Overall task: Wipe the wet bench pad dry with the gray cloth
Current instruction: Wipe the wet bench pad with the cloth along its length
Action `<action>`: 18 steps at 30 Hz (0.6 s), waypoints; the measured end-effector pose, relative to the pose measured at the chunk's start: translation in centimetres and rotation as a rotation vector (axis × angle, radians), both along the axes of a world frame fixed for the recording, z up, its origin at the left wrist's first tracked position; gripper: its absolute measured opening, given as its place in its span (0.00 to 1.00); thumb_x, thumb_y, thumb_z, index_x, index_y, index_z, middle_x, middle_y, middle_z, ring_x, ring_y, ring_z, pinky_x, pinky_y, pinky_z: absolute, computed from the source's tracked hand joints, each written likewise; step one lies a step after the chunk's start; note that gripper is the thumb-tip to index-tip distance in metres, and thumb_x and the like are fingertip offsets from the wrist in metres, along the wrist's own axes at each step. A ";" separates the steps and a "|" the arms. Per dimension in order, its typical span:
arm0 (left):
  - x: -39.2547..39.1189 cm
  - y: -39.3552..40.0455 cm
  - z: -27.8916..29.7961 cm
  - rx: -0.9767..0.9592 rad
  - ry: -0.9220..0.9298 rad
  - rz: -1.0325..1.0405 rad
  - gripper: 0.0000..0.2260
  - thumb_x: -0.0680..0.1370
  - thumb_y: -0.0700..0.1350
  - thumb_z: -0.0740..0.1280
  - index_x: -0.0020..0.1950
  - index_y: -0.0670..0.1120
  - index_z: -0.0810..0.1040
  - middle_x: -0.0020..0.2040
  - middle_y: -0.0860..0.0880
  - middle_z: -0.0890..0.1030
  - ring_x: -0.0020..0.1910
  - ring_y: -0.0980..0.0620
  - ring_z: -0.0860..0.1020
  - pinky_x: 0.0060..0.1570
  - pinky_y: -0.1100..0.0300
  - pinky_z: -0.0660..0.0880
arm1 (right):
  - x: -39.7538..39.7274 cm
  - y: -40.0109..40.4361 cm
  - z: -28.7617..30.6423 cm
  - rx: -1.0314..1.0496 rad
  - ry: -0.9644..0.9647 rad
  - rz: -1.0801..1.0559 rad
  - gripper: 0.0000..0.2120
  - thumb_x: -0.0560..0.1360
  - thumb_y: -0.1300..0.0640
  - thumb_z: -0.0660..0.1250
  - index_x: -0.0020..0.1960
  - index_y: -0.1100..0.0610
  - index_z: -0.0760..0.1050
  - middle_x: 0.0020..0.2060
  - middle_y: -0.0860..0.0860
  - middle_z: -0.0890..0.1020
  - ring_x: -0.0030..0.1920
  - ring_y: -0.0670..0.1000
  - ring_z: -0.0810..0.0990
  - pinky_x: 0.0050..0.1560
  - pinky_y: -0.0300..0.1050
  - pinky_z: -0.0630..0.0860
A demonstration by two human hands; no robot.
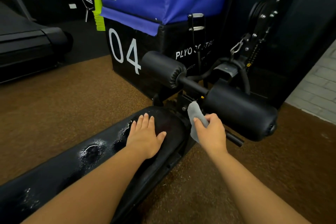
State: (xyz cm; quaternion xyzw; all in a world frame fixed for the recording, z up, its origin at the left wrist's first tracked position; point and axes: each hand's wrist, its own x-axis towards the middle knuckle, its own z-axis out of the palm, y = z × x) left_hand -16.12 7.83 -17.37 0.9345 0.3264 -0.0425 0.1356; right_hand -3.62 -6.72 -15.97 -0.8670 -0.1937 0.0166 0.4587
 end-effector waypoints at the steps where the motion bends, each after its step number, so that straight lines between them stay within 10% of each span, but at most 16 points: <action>1: -0.1 0.3 0.0 -0.001 -0.002 0.006 0.33 0.80 0.62 0.48 0.78 0.44 0.44 0.78 0.46 0.43 0.77 0.48 0.40 0.75 0.51 0.40 | -0.1 0.6 -0.2 -0.030 -0.021 0.023 0.07 0.76 0.50 0.64 0.47 0.51 0.68 0.43 0.48 0.75 0.39 0.45 0.75 0.36 0.43 0.74; 5: -0.9 1.0 -0.4 -0.014 0.032 -0.036 0.38 0.77 0.66 0.51 0.78 0.46 0.41 0.78 0.47 0.40 0.77 0.50 0.40 0.75 0.51 0.40 | -0.6 3.7 -1.4 -0.200 0.002 0.261 0.17 0.79 0.52 0.58 0.67 0.49 0.61 0.61 0.52 0.76 0.57 0.54 0.77 0.56 0.52 0.74; 8: -1.3 1.3 -0.8 -0.060 0.026 -0.060 0.40 0.76 0.68 0.52 0.77 0.47 0.38 0.78 0.49 0.37 0.76 0.51 0.37 0.75 0.52 0.39 | -1.5 5.6 -2.7 -0.365 -0.170 0.455 0.23 0.81 0.53 0.54 0.75 0.52 0.56 0.74 0.51 0.61 0.74 0.51 0.58 0.71 0.43 0.55; 14: -1.3 1.4 -1.4 -0.071 -0.008 -0.054 0.42 0.75 0.69 0.52 0.77 0.48 0.37 0.77 0.50 0.36 0.76 0.53 0.36 0.74 0.53 0.37 | -0.1 3.0 -3.3 -0.319 -0.347 0.695 0.20 0.80 0.56 0.58 0.72 0.50 0.63 0.72 0.46 0.64 0.72 0.40 0.54 0.65 0.25 0.41; 18: -1.4 1.2 -1.5 -0.048 -0.016 -0.051 0.41 0.75 0.69 0.52 0.77 0.48 0.37 0.77 0.50 0.36 0.76 0.53 0.36 0.74 0.53 0.36 | 0.4 5.4 -3.3 -0.341 -0.273 0.642 0.23 0.80 0.52 0.58 0.74 0.50 0.59 0.74 0.47 0.61 0.74 0.45 0.53 0.68 0.33 0.44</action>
